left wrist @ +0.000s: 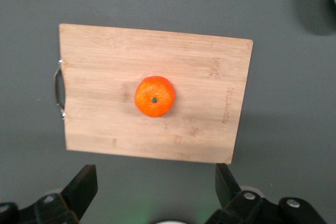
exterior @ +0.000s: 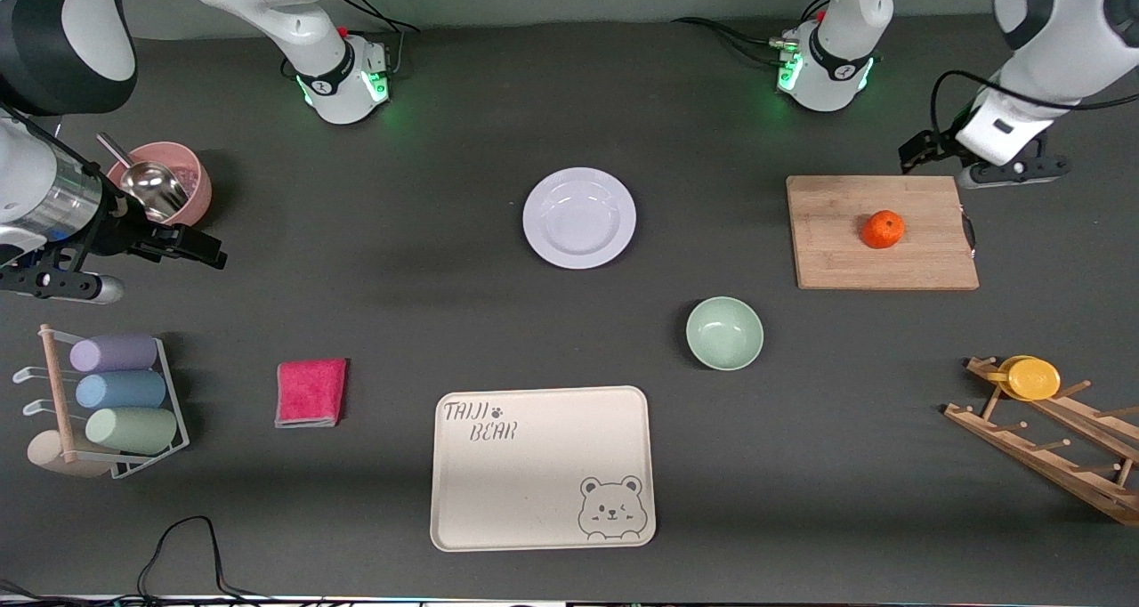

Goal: Place orange and plate with both arms
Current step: 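Reach the left gripper down toward the orange on the cutting board, then close the left gripper on the orange and lift it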

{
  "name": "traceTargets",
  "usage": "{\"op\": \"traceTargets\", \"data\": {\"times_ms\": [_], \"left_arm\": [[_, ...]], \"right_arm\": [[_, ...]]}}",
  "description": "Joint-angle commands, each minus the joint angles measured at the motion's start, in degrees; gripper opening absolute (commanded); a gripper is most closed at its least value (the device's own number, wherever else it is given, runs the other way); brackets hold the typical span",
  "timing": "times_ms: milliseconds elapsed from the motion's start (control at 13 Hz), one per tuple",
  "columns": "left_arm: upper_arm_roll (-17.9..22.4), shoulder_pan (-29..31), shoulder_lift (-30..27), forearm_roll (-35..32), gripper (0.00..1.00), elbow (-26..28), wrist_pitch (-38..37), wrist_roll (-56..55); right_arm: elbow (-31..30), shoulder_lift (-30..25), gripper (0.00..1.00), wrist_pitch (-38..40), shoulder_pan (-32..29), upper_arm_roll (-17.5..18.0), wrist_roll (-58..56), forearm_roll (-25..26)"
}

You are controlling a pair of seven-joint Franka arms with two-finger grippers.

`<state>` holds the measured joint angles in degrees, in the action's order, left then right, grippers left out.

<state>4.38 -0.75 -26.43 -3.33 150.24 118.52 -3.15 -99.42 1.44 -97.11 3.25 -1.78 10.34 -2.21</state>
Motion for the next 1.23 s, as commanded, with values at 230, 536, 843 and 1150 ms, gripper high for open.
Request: {"op": "traceTargets", "data": {"times_ms": [230, 536, 843, 1150], "left_arm": [[0.0, 1.2, 10.0, -0.8, 1.0, 8.1, 19.5, 0.9], [0.0, 4.4, 21.2, -0.8, 1.0, 8.2, 32.4, 6.0], [0.0, 4.4, 27.3, -0.2, 1.0, 8.5, 38.7, 5.2], [0.0, 4.4, 27.7, -0.1, 1.0, 8.5, 38.5, 5.1]], "right_arm": [[-1.6, -1.4, 1.0, -1.2, 0.3, -0.5, -1.5, -1.0], [-1.6, -1.3, 1.0, -1.9, 0.3, -0.5, -1.5, -1.0], [-1.6, -1.2, 1.0, -2.0, 0.3, -0.5, -1.5, -1.0], [-1.6, -1.1, 1.0, -2.6, 0.3, -0.5, -2.5, -1.0]]}}
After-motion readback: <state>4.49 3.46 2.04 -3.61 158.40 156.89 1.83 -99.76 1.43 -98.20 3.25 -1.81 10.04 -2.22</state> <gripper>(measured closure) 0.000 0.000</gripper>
